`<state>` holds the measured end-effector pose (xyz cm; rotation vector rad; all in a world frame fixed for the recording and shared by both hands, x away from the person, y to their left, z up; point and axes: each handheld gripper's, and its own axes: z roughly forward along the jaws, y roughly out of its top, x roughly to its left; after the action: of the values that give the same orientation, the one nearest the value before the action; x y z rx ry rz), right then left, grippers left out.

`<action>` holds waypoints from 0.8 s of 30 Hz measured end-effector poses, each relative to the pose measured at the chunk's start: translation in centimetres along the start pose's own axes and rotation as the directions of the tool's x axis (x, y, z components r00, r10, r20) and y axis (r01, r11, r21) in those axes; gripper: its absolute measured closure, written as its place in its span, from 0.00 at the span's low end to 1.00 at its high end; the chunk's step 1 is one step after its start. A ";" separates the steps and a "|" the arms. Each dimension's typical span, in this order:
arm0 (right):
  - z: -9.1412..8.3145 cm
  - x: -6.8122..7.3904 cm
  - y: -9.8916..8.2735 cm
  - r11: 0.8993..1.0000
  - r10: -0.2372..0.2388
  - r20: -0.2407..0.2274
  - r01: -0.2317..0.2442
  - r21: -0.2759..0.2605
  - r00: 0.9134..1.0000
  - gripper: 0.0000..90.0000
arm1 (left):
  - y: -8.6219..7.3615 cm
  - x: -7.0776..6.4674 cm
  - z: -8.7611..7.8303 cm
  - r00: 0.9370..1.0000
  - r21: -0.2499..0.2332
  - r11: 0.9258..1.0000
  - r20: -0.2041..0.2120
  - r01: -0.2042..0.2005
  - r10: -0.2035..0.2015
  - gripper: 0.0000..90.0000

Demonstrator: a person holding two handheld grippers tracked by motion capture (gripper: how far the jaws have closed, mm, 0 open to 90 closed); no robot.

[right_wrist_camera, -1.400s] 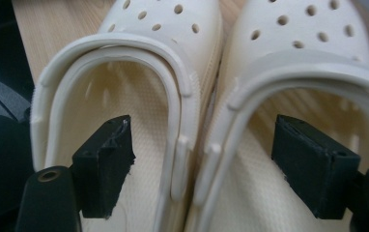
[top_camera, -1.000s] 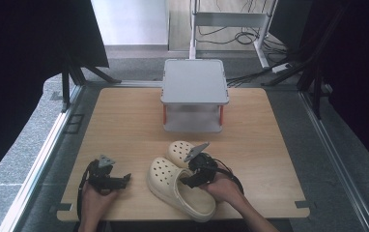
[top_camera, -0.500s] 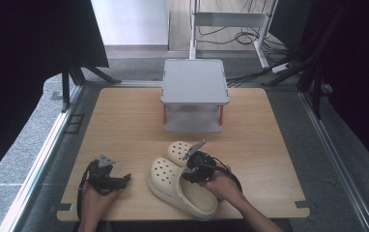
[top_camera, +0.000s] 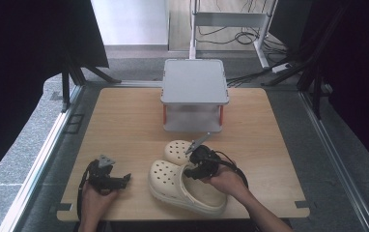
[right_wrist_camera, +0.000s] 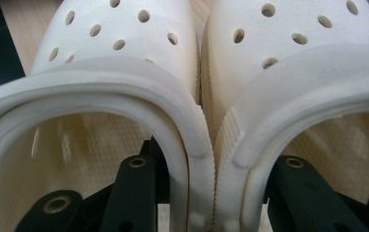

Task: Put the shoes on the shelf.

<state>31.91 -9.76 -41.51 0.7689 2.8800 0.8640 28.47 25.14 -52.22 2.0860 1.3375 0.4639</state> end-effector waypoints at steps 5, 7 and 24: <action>-1.6 -0.4 0.6 1.000 0.021 0.008 -0.020 -0.012 1.000 0.72 | 0.0 0.0 0.0 1.000 -0.001 1.000 0.000 0.001 -0.001 0.01; -2.4 -0.6 0.8 1.000 0.024 0.011 -0.024 -0.018 1.000 0.72 | 0.0 0.0 0.0 1.000 -0.001 1.000 -0.001 0.000 0.000 0.01; -9.1 -1.8 3.3 0.995 0.080 0.094 -0.074 -0.066 0.992 0.73 | 0.0 0.0 0.0 1.000 -0.003 1.000 -0.001 0.000 0.000 0.01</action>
<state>33.37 -12.84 -32.28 0.8949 2.7418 0.8940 28.48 25.14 -52.24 2.0840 1.3364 0.4663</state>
